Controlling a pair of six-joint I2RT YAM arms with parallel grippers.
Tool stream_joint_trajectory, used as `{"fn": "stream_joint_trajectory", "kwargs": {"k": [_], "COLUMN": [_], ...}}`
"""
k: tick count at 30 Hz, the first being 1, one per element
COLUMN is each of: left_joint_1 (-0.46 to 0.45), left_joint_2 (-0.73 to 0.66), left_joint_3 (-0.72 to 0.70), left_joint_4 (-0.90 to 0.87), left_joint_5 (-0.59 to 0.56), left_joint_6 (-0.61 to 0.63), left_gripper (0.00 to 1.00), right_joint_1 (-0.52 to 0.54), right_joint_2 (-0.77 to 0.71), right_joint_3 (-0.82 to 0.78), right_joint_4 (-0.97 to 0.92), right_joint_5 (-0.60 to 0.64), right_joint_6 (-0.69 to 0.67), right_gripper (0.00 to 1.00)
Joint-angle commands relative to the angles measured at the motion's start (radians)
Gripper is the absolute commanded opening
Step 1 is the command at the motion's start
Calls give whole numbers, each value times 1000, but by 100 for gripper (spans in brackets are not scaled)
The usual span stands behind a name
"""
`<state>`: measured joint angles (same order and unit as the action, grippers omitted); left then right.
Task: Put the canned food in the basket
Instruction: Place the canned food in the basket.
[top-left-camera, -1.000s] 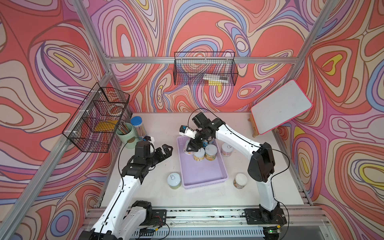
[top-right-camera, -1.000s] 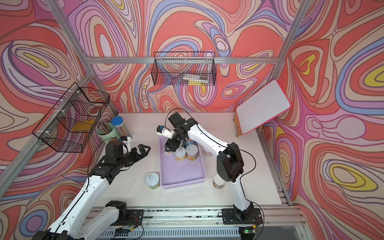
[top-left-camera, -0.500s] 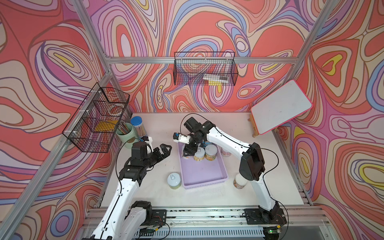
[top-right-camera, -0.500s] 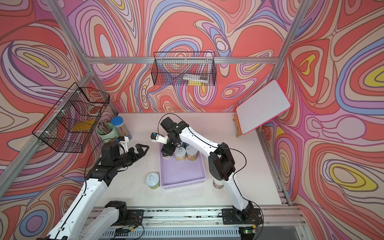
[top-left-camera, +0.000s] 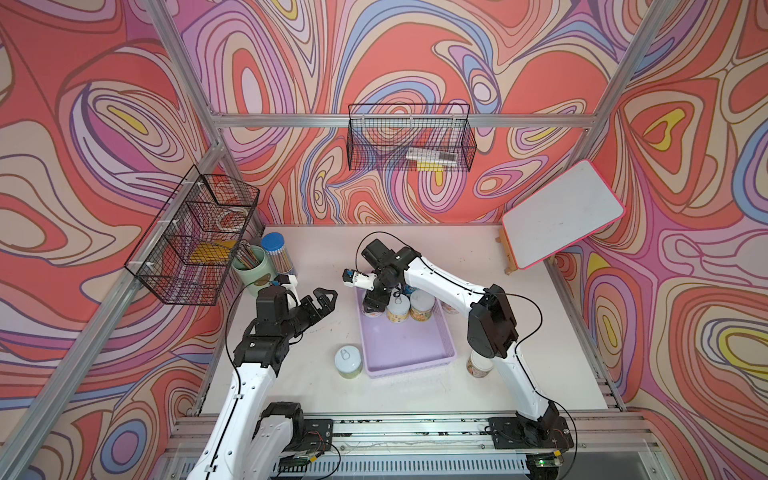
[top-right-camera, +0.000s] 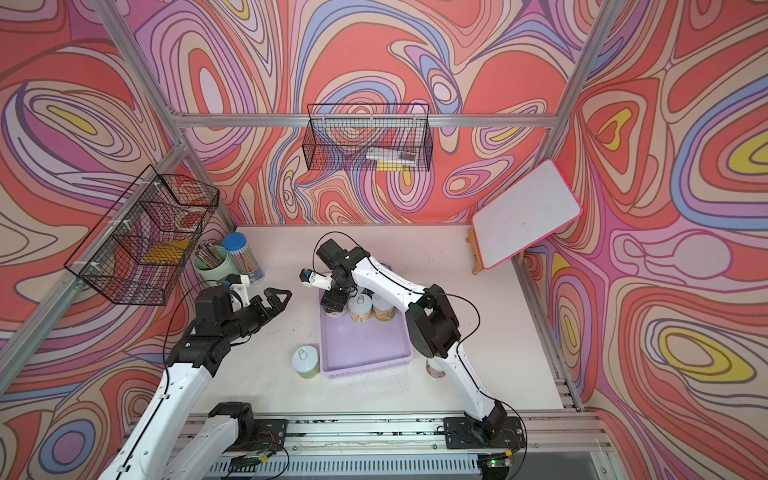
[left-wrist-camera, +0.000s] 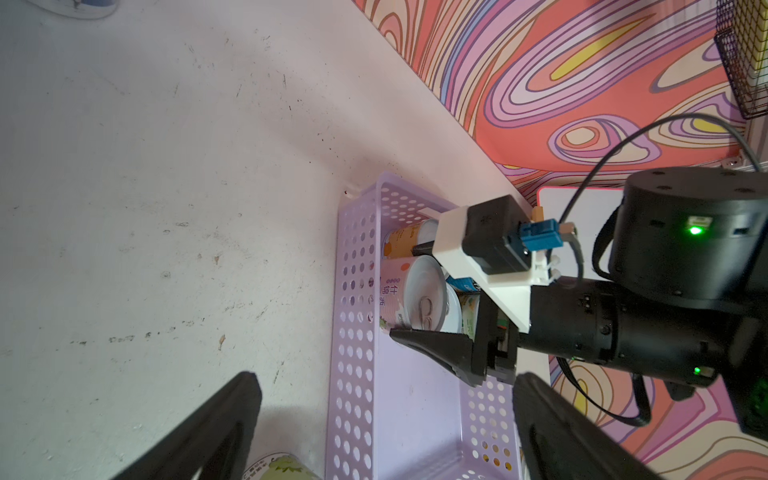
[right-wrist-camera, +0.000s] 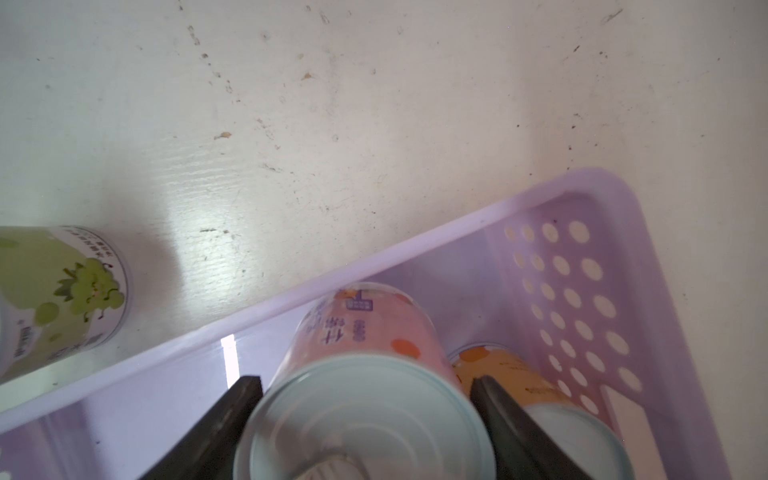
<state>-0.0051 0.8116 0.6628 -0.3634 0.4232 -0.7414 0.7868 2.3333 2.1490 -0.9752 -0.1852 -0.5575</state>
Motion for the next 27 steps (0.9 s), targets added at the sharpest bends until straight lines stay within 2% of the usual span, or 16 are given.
{"fn": "stream_joint_trajectory", "kwargs": {"k": [1, 27], "left_joint_1": [10, 17], "left_joint_2": [-11, 8], "left_joint_3": [-14, -8], "left_joint_4": [-15, -12], "left_joint_5": [7, 38], "left_joint_6": [0, 6], "left_gripper": [99, 99], "right_joint_1": [3, 3], "right_joint_2": [16, 107], "right_joint_3": [49, 42], "right_joint_4": [75, 310], "right_joint_5": [46, 290], "right_joint_6": [-7, -41], "right_gripper": [32, 32]}}
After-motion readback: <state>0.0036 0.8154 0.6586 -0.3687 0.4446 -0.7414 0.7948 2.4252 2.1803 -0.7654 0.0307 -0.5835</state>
